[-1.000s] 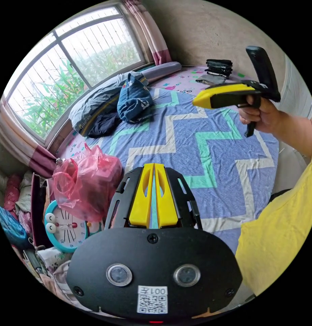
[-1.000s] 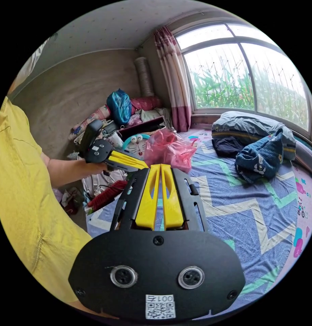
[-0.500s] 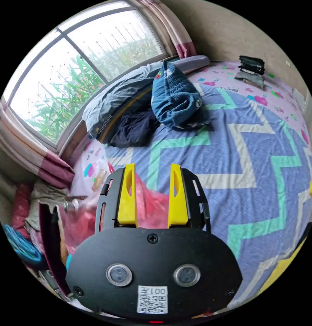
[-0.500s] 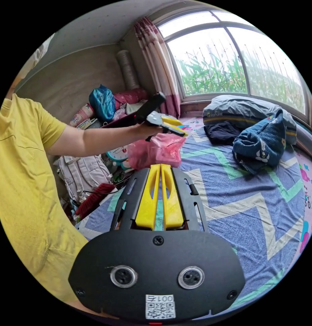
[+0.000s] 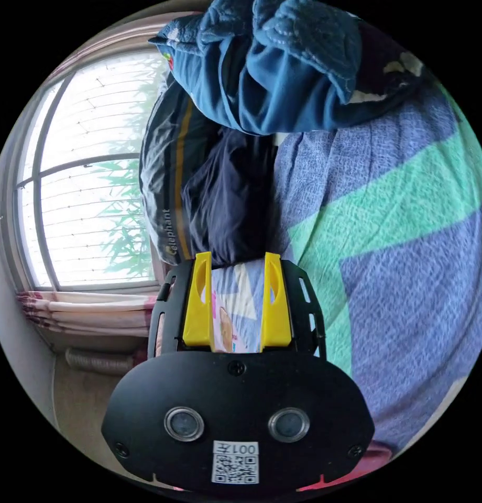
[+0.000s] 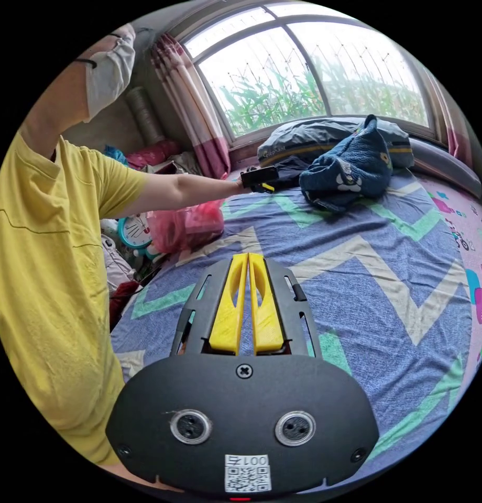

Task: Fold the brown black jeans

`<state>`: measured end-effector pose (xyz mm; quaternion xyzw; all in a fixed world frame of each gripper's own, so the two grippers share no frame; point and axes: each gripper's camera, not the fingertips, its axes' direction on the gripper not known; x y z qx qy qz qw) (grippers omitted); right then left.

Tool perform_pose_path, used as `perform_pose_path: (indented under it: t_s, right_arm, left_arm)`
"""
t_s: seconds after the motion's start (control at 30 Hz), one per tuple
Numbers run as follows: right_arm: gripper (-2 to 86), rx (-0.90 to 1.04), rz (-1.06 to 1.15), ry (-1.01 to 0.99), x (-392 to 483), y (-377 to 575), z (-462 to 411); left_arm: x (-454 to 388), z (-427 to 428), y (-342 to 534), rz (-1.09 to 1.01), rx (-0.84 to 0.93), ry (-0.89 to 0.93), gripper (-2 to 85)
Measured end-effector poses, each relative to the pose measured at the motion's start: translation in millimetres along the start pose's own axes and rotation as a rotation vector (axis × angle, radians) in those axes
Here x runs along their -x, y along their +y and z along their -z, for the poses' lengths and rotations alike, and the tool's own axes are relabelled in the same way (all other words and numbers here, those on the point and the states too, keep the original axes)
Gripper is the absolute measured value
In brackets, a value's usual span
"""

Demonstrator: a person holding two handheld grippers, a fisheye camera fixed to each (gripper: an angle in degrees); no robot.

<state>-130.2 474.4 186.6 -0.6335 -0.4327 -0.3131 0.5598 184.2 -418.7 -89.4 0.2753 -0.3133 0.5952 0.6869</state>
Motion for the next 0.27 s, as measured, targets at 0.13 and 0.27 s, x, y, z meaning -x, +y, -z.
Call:
perform_pose_path:
  t_s: [0.13, 0.27]
  right_arm:
    - [0.6, -0.034, -0.033, 0.011, -9, 5, -2]
    - [0.6, -0.014, -0.039, 0.025, -11, 13, -10]
  left_arm:
    - [-8, -37, -16, 0.018, 0.023, -0.068, 12.6]
    - [21, -70, -34, 0.101, 0.086, -0.035, 16.0]
